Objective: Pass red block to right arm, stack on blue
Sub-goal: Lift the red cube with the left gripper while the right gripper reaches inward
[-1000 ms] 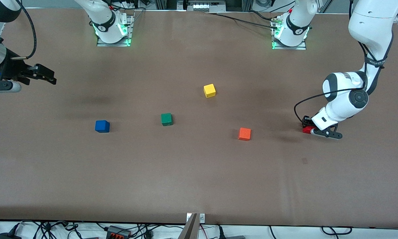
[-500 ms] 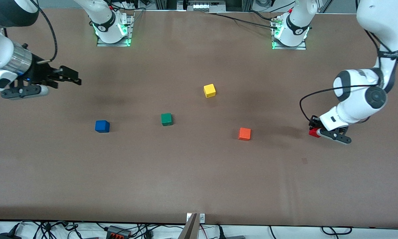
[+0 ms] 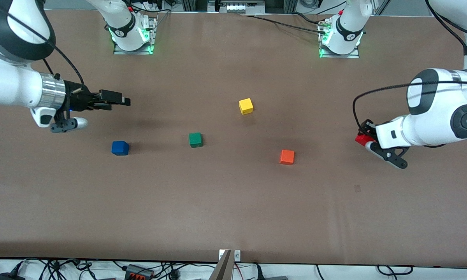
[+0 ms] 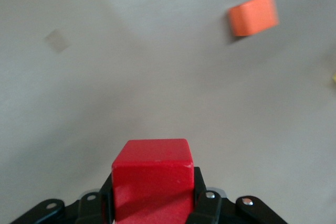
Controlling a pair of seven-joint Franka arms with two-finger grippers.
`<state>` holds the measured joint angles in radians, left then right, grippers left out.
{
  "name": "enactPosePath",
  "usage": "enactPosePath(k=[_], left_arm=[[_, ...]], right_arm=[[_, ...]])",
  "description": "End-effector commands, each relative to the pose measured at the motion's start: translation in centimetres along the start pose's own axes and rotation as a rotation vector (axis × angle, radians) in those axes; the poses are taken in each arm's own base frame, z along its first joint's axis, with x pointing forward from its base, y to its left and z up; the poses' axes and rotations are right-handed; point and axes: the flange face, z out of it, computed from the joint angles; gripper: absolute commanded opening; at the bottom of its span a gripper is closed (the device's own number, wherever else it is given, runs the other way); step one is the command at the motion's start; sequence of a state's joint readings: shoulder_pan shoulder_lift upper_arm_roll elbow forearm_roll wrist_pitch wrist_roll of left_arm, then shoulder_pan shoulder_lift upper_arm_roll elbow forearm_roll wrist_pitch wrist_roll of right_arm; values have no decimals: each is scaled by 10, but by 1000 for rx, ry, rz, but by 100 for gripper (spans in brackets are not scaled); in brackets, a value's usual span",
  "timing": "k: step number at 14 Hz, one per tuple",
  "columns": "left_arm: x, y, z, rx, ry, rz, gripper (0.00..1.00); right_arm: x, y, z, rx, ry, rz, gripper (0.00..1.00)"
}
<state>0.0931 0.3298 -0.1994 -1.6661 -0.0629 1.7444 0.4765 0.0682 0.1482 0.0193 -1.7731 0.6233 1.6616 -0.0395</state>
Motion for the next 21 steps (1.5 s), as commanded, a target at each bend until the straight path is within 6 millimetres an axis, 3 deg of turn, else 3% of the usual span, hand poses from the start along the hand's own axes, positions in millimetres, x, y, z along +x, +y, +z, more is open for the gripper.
enactPosePath(k=[1, 5, 11, 14, 17, 21], left_arm=[[19, 42, -18, -72, 22, 157, 7], [33, 70, -30, -343, 256, 417, 7], [72, 120, -31, -517, 712, 744, 7], [103, 153, -17, -557, 944, 767, 7], [137, 198, 15, -492, 1149, 800, 7], [153, 249, 43, -437, 1327, 752, 7]], right_arm=[[13, -7, 14, 160, -20, 12, 100], [34, 4, 48, 411, -76, -70, 100], [46, -3, 61, 639, -84, -56, 100], [57, 8, 88, 737, -106, -118, 100], [61, 10, 98, 792, -120, -100, 100], [62, 5, 112, 840, -155, -88, 100]])
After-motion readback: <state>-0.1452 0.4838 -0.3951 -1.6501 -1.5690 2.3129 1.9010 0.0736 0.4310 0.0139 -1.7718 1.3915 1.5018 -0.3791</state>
